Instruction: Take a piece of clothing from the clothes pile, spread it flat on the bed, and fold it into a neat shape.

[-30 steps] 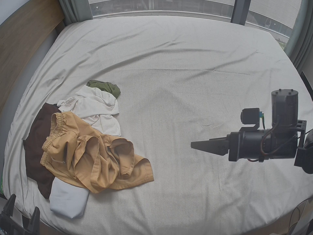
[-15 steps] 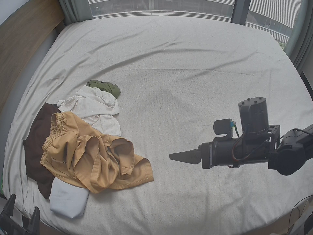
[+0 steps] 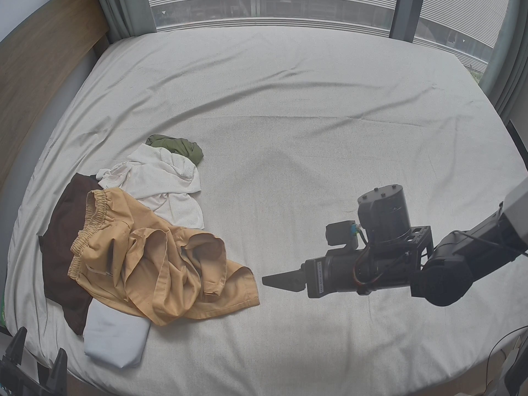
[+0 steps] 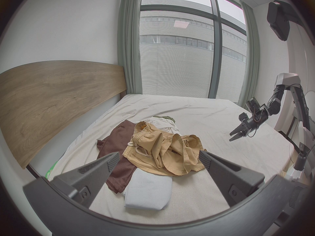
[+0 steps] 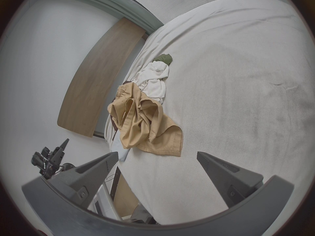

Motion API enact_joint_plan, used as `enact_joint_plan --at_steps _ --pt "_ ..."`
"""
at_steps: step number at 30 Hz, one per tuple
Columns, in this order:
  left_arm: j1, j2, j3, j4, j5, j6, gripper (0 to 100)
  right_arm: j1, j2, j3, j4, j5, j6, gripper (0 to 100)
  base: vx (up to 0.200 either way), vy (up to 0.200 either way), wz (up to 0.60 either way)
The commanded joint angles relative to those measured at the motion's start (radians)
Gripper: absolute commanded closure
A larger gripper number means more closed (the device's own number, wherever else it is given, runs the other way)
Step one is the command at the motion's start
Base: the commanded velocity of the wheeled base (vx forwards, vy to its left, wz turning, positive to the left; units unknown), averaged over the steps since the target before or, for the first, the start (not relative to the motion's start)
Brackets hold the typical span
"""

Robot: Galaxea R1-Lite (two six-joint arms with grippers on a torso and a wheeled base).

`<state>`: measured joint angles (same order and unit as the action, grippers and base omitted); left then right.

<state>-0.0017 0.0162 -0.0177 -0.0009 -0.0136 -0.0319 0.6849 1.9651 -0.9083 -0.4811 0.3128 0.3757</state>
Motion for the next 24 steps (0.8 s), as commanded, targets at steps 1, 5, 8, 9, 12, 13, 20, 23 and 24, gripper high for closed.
enact_joint_plan --at_steps 1,5,8,9,12,13,20,23,24 --pt "0.0 -0.016 0.018 0.001 0.0 0.0 0 0.027 0.084 -0.026 -0.017 -0.02 -0.003 0 0.0 0.0 0.0" --pt "0.0 -0.016 0.018 -0.001 0.0 -0.002 0 0.03 0.127 -0.054 -0.016 -0.02 -0.005 0 0.0 0.0 0.0" --pt "0.0 -0.016 0.018 -0.001 0.0 -0.003 0 0.035 0.153 -0.075 -0.013 -0.02 -0.003 0 0.0 0.0 0.0" --pt "0.0 -0.016 0.018 0.001 0.0 -0.003 0 0.036 0.164 -0.083 -0.013 -0.02 -0.003 0 0.0 0.0 0.0" --pt "0.0 -0.016 0.018 0.001 0.001 -0.003 0 0.038 0.198 -0.104 -0.011 -0.021 -0.003 0 0.0 0.0 0.0" --pt "0.0 -0.016 0.018 -0.001 0.0 -0.003 0 0.038 0.213 -0.113 -0.011 -0.021 -0.003 0 0.0 0.0 0.0" --pt "0.0 -0.016 0.018 -0.001 0.0 -0.003 0 0.053 0.284 -0.156 -0.011 -0.041 0.0 0 0.0 0.0 0.0" --pt "0.0 -0.016 0.018 0.001 0.0 -0.003 0 0.054 0.313 -0.176 -0.011 -0.05 0.002 0 0.0 0.0 0.0" --pt "0.0 -0.016 0.018 0.001 0.001 -0.003 0 0.054 0.324 -0.185 -0.011 -0.05 0.002 0 0.0 0.0 0.0"
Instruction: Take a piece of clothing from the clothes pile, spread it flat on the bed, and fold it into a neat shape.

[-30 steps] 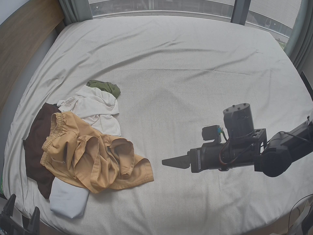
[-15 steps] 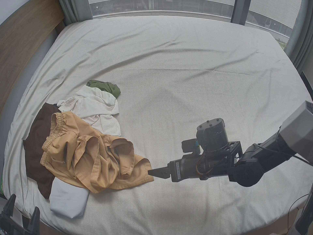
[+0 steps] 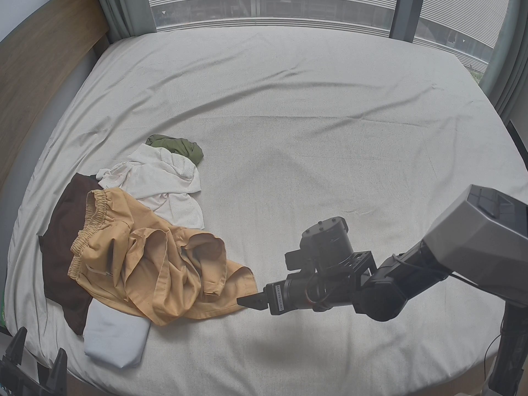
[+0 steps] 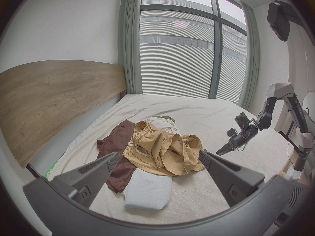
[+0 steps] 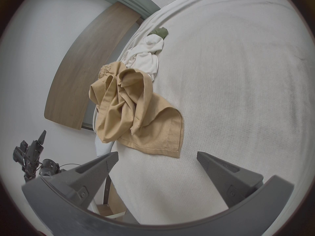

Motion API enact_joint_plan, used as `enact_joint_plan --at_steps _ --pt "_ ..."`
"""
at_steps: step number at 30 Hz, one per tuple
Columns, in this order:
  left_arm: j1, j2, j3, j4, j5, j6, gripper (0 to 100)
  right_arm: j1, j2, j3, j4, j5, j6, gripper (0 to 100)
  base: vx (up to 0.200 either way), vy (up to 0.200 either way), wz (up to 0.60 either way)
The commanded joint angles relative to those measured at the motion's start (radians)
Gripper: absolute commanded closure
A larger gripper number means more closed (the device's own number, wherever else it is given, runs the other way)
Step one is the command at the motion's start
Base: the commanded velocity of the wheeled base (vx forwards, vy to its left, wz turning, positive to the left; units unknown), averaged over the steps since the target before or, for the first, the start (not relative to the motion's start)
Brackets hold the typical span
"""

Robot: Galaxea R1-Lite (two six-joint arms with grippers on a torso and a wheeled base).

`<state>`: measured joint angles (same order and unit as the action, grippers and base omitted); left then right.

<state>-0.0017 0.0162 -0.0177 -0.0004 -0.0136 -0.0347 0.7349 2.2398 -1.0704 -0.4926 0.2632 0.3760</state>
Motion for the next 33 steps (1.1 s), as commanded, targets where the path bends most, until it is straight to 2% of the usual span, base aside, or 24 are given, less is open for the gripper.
enact_joint_plan --at_steps 1,30,31,33 --pt "0.0 -0.016 0.018 -0.001 0.0 -0.001 0 0.004 0.058 -0.033 0.0 -0.002 0.001 0 0.0 0.0 0.0" --pt "0.0 -0.016 0.018 -0.001 0.0 -0.001 0 0.043 0.158 -0.149 -0.035 -0.01 0.05 0 0.0 0.0 0.0" --pt "0.0 -0.016 0.018 -0.001 0.0 -0.001 0 0.043 0.161 -0.149 -0.038 -0.01 0.05 100 0.0 0.0 0.0" --pt "0.0 -0.016 0.018 -0.001 0.0 -0.001 0 0.043 0.167 -0.149 -0.043 -0.013 0.052 100 0.0 0.0 0.0"
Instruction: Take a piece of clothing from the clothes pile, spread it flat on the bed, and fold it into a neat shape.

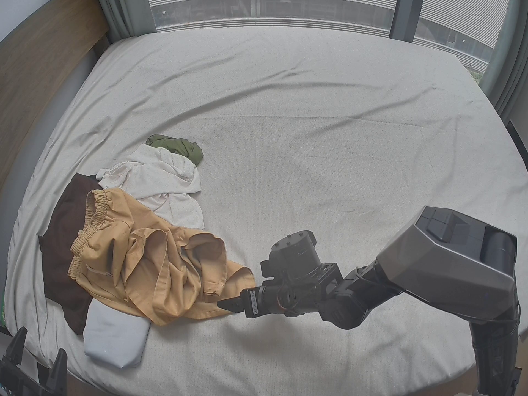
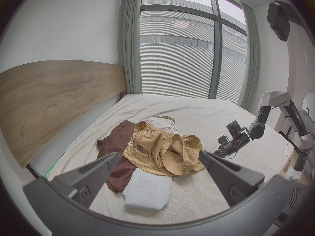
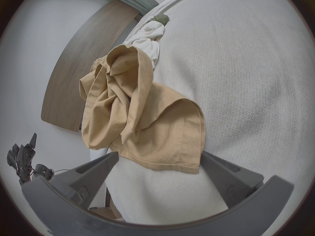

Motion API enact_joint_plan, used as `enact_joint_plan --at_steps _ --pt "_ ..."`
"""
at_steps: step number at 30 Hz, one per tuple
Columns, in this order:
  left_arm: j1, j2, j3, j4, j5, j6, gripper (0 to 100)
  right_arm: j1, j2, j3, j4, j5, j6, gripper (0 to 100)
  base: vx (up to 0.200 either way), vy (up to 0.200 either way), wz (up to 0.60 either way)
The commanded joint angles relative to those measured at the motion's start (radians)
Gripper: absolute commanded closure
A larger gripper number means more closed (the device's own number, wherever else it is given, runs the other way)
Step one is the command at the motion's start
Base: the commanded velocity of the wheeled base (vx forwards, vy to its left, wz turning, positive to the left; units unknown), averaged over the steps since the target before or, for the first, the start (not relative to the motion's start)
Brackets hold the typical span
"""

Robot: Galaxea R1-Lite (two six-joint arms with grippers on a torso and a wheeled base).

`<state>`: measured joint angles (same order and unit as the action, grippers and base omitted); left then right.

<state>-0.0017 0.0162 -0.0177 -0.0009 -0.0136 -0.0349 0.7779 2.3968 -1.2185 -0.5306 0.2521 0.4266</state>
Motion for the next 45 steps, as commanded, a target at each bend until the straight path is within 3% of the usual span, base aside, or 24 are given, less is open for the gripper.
enact_joint_plan --at_steps 1,4,16,45 --pt "0.0 -0.016 0.018 0.001 0.0 0.0 0 0.0 0.01 -0.001 -0.005 -0.005 0.0 100 0.0 0.0 0.0" --pt "0.0 -0.016 0.018 -0.001 0.0 0.0 0 0.001 0.012 -0.001 -0.006 -0.039 0.004 100 0.0 0.0 0.0" --pt "0.0 -0.016 0.018 -0.001 0.001 0.0 0 0.0 -0.038 0.062 -0.006 -0.067 0.023 100 0.0 0.0 0.0" --pt "0.0 -0.016 0.018 -0.001 0.001 0.0 0 -0.071 -0.298 0.427 -0.006 -0.123 0.017 100 0.0 0.0 0.0"
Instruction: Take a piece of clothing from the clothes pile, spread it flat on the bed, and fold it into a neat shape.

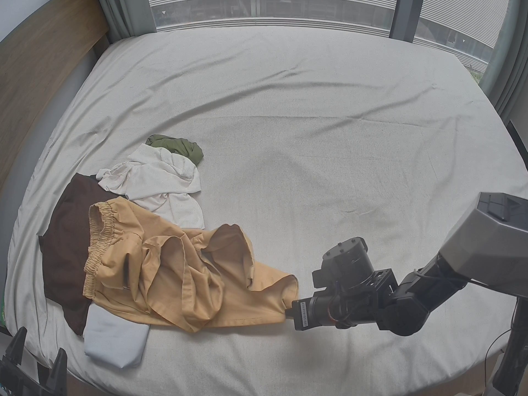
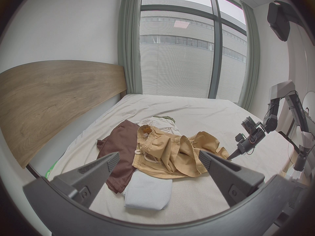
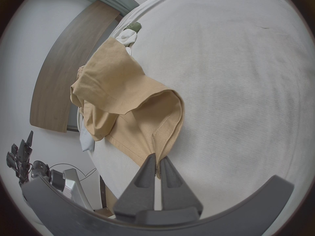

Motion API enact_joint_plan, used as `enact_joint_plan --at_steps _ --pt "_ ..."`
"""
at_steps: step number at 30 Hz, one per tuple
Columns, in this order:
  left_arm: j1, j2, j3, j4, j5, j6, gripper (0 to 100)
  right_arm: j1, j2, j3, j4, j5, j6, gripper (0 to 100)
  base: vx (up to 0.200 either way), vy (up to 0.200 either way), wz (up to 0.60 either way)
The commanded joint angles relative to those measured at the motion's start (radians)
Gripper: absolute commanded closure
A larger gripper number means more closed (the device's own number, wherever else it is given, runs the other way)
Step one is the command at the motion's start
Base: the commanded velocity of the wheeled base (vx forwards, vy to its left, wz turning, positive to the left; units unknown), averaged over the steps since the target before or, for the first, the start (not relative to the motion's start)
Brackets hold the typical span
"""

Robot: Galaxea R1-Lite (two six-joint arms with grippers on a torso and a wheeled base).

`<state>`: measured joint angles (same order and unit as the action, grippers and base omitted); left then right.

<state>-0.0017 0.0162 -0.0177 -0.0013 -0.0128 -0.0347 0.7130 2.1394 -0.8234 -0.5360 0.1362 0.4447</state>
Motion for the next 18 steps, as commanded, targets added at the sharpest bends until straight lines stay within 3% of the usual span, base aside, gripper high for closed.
enact_joint_plan --at_steps 1,18 --pt "0.0 -0.016 0.018 0.0 -0.001 0.001 0 -0.006 -0.061 0.059 -0.001 -0.01 -0.001 100 0.0 0.0 0.0" --pt "0.0 -0.016 0.018 0.0 0.0 0.001 0 -0.05 -0.171 0.207 -0.001 -0.044 -0.001 100 0.0 0.0 0.0"
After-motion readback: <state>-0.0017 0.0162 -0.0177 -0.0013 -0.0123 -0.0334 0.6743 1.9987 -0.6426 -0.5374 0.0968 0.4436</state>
